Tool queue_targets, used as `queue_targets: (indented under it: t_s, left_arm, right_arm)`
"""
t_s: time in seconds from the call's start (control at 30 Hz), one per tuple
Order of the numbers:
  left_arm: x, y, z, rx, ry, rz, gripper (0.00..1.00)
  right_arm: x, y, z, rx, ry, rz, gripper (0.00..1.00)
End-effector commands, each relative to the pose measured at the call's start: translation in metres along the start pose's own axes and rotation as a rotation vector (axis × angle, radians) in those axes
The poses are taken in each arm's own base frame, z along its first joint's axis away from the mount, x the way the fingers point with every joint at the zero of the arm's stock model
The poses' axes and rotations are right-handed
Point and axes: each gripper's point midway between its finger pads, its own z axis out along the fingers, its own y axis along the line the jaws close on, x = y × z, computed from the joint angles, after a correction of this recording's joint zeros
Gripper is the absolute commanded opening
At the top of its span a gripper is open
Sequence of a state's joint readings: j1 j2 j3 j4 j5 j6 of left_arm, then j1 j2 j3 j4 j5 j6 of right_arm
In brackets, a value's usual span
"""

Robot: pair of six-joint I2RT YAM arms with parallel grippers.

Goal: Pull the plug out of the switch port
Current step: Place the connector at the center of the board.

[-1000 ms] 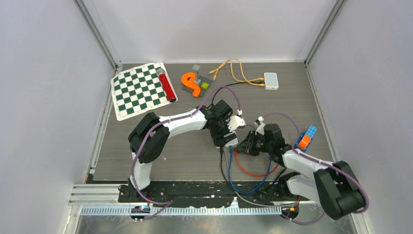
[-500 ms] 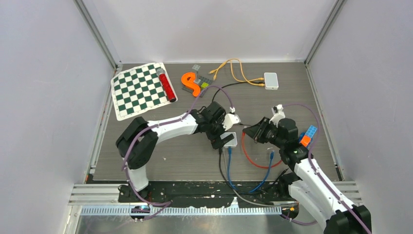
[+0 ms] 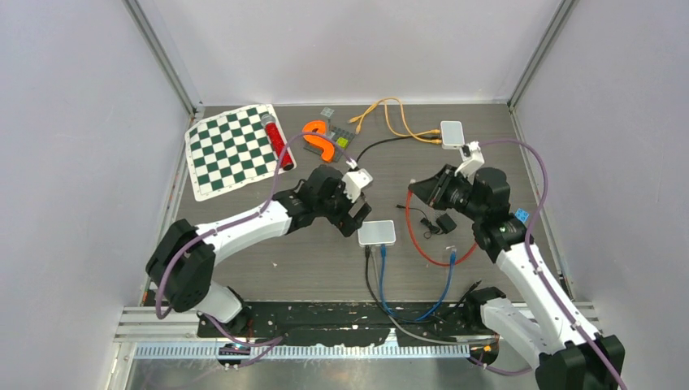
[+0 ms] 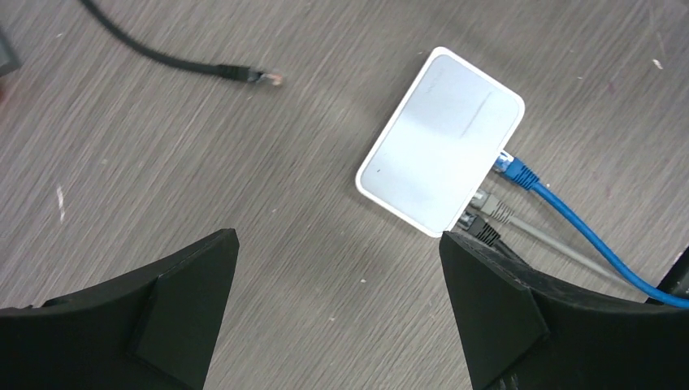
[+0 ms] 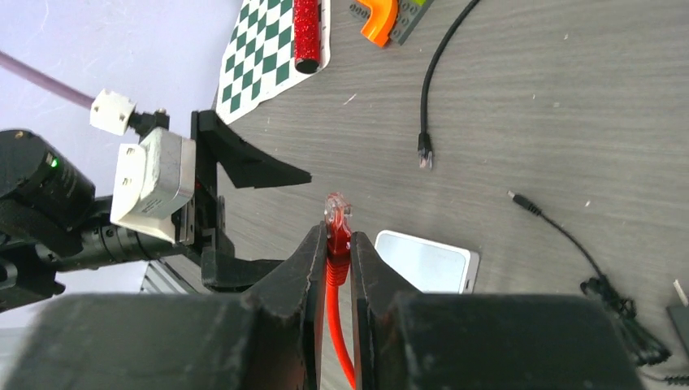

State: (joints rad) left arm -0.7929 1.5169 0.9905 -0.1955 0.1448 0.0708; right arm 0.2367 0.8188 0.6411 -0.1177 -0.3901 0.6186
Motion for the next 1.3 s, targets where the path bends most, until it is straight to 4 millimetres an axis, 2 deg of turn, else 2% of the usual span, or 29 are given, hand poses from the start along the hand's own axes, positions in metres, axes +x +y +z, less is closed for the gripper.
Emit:
queue_targets:
  t_s: [0.0, 0.23, 0.33, 0.63, 0.8, 0.9, 1.13, 1.27]
  left_arm:
    - [-0.027, 0.015, -0.02, -0.089, -0.135, -0.034, 1.0]
    - [-0.033, 0.03, -0.044, -0.193, -0.219, -0.056, 1.0]
    - [-0.03, 0.034, -0.05, -0.219, -0.233, -0.06, 0.99]
    - [-0.025, 0.035, -0.055, -0.236, -0.243, -0.096, 1.0]
    - [-0.03, 0.037, -0.061, -0.247, -0.27, -0.098, 1.0]
    - [-0.032, 0.036, -0.063, -0.244, -0.27, -0.099, 1.0]
    - [-0.028, 0.038, -0.068, -0.261, -0.274, -0.109, 1.0]
    - [-0.023, 0.039, -0.071, -0.275, -0.266, -0.11, 1.0]
  right_arm:
    - [-0.035, 0.019, 0.009, -0.036, -0.002, -0.129, 0.05]
    - [-0.057, 0.007, 0.03, 0.032, -0.008, -0.112, 0.05]
    - [-0.058, 0.001, 0.033, 0.053, -0.001, -0.103, 0.05]
    - [-0.021, -0.041, 0.046, 0.172, 0.114, 0.007, 0.05]
    - [-0.009, -0.049, 0.055, 0.168, 0.145, 0.049, 0.05]
    - [-0.013, -0.052, 0.064, 0.163, 0.149, 0.056, 0.05]
    - [-0.037, -0.047, 0.098, 0.101, 0.202, 0.028, 0.05]
    - [-0.039, -0.052, 0.111, 0.106, 0.226, 0.042, 0.06]
